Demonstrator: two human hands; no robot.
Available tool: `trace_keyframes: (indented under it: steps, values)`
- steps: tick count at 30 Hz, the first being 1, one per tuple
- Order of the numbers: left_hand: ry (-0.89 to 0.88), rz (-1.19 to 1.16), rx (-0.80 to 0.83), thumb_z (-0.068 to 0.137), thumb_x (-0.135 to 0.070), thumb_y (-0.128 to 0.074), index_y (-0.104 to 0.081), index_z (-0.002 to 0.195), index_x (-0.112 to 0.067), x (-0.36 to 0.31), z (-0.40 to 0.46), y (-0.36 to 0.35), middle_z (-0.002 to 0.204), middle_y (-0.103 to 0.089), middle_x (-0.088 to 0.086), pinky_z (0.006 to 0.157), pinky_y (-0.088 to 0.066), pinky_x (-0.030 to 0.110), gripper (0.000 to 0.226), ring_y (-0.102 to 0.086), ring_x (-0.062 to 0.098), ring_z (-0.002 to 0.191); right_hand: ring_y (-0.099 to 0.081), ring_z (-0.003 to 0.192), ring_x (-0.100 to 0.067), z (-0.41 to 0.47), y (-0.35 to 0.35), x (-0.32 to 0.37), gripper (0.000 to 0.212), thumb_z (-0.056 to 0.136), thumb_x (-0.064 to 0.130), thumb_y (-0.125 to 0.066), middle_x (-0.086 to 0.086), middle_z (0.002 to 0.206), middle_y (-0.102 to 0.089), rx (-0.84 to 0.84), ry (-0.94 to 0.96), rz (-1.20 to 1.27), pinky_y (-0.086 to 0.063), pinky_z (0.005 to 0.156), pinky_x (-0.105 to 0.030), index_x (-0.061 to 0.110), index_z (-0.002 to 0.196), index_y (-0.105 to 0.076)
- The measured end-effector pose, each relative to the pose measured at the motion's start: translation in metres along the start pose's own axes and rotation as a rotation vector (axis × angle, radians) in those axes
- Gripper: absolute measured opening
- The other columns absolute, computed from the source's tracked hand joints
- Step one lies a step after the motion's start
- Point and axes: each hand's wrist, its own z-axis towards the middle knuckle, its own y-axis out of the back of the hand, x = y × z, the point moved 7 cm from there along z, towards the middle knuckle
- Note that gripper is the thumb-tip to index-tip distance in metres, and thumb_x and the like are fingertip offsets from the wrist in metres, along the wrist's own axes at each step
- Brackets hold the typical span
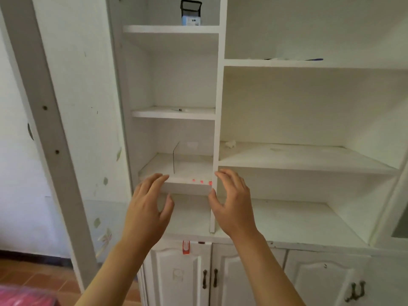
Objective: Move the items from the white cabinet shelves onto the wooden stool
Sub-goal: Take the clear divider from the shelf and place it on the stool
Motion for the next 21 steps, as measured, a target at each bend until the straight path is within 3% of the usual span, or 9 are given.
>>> trace_keyframes:
  steps: [7, 15, 19, 21]
  values:
    - [0.010, 0.026, -0.033, 0.098, -0.022, -0.063, -0.053, 0.146, -0.018, 0.031, 0.049, -0.040, 0.144, -0.054, -0.002, 0.108, -0.049, 0.039, 0.049, -0.049, 0.019, 0.134, -0.046, 0.137, -0.009, 0.037, -0.047, -0.032, 0.049, 0.099, 0.041, -0.050, 0.010, 0.145, -0.051, 0.054, -0.011, 0.000, -0.041, 0.116, -0.034, 0.022, 0.143, -0.058]
    - [0.085, -0.011, -0.077, 0.099, -0.024, -0.065, -0.057, 0.143, -0.015, 0.086, 0.127, -0.098, 0.141, -0.058, 0.004, 0.104, -0.044, 0.036, 0.045, -0.053, 0.024, 0.130, -0.044, 0.138, -0.007, 0.093, -0.116, -0.069, 0.047, 0.102, 0.037, -0.054, 0.013, 0.149, -0.047, 0.118, 0.003, -0.047, -0.038, 0.115, -0.023, 0.026, 0.147, -0.054]
    - [0.107, -0.026, -0.050, 0.100, -0.027, -0.063, -0.057, 0.142, -0.014, 0.114, 0.158, -0.126, 0.139, -0.058, 0.004, 0.102, -0.044, 0.035, 0.045, -0.054, 0.024, 0.130, -0.046, 0.135, -0.006, 0.111, -0.147, -0.074, 0.045, 0.101, 0.025, -0.059, 0.012, 0.147, -0.048, 0.141, 0.017, 0.027, -0.043, 0.096, -0.004, 0.021, 0.146, -0.057]
    - [0.102, -0.038, -0.039, 0.100, -0.025, -0.064, -0.058, 0.142, -0.013, 0.127, 0.172, -0.140, 0.138, -0.059, 0.005, 0.101, -0.045, 0.036, 0.044, -0.055, 0.025, 0.128, -0.048, 0.135, -0.009, 0.121, -0.162, -0.080, 0.045, 0.101, 0.026, -0.058, 0.009, 0.146, -0.050, 0.133, 0.047, 0.006, -0.046, 0.105, -0.017, 0.017, 0.145, -0.057]
